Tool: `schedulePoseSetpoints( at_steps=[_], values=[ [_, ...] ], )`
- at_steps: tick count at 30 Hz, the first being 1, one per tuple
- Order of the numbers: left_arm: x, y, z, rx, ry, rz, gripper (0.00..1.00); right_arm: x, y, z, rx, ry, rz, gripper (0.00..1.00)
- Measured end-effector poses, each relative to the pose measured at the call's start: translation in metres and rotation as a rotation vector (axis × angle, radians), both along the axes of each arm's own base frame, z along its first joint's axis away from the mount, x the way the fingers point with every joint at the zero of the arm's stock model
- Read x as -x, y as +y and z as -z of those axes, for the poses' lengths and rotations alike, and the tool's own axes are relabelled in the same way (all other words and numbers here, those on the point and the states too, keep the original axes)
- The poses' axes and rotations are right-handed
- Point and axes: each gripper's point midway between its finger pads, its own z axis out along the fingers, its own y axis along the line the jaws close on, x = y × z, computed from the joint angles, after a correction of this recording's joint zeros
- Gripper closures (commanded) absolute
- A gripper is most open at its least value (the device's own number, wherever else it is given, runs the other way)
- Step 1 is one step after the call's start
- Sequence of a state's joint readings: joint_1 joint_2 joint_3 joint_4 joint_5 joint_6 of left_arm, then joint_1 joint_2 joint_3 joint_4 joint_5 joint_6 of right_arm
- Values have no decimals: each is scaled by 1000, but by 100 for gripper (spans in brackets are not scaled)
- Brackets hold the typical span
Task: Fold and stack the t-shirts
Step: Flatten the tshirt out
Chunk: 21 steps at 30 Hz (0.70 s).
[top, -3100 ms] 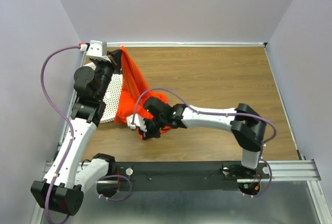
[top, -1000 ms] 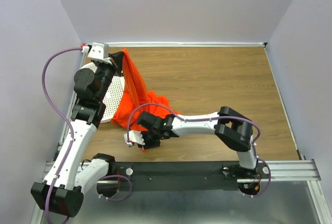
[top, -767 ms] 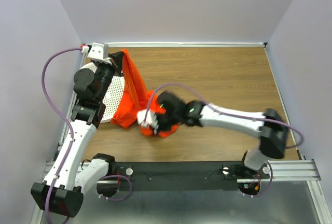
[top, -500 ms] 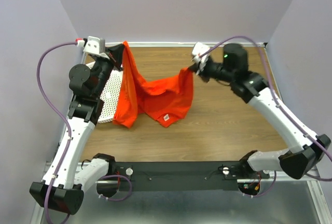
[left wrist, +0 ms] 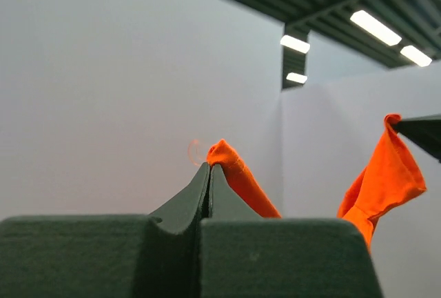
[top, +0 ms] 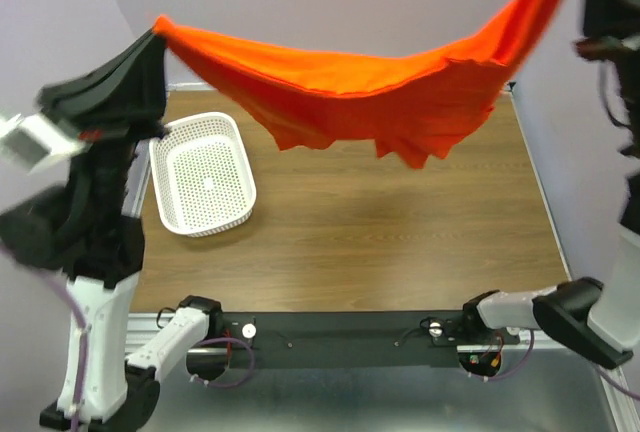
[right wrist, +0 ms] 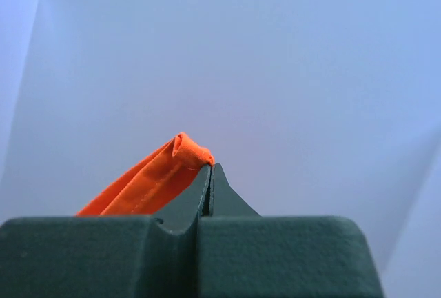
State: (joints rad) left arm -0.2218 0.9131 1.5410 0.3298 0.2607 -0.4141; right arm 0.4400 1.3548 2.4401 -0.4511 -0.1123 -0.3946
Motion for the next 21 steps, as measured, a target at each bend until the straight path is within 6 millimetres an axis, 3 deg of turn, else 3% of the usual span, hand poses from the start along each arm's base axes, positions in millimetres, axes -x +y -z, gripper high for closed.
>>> schedulePoseSetpoints(
  at_steps=[5, 6, 8, 11, 12, 14, 15, 16, 17, 19, 21],
  values=[
    [110, 21, -25, 80, -218, 71, 100, 80, -61, -41, -137, -150, 100, 99],
    [136, 26, -27, 96, -271, 84, 100, 86, -67, -42, -149, -158, 113, 99],
    [170, 33, -22, 123, -337, 114, 100, 99, -81, -45, -178, -174, 154, 99],
    [168, 32, -9, 137, -336, 140, 100, 94, -91, -39, -180, -158, 217, 99],
    [140, 25, 1, 135, -277, 151, 100, 88, -92, -35, -175, -142, 237, 99],
    [110, 18, 11, 128, -215, 157, 100, 67, -90, -24, -158, -98, 281, 99],
    [77, 10, 20, 121, -153, 160, 100, 54, -87, -15, -141, -69, 307, 99],
    [32, -1, 36, 110, -57, 164, 100, 41, -85, -7, -123, -40, 330, 99],
    [0, -9, 50, 100, 11, 166, 100, 21, -80, 7, -96, 4, 362, 99],
    [-97, -32, 101, 70, 223, 166, 100, -17, -70, 38, -38, 84, 416, 99],
    [-166, -48, 155, 45, 402, 159, 100, -54, -57, 72, 19, 155, 449, 99]
  ],
)
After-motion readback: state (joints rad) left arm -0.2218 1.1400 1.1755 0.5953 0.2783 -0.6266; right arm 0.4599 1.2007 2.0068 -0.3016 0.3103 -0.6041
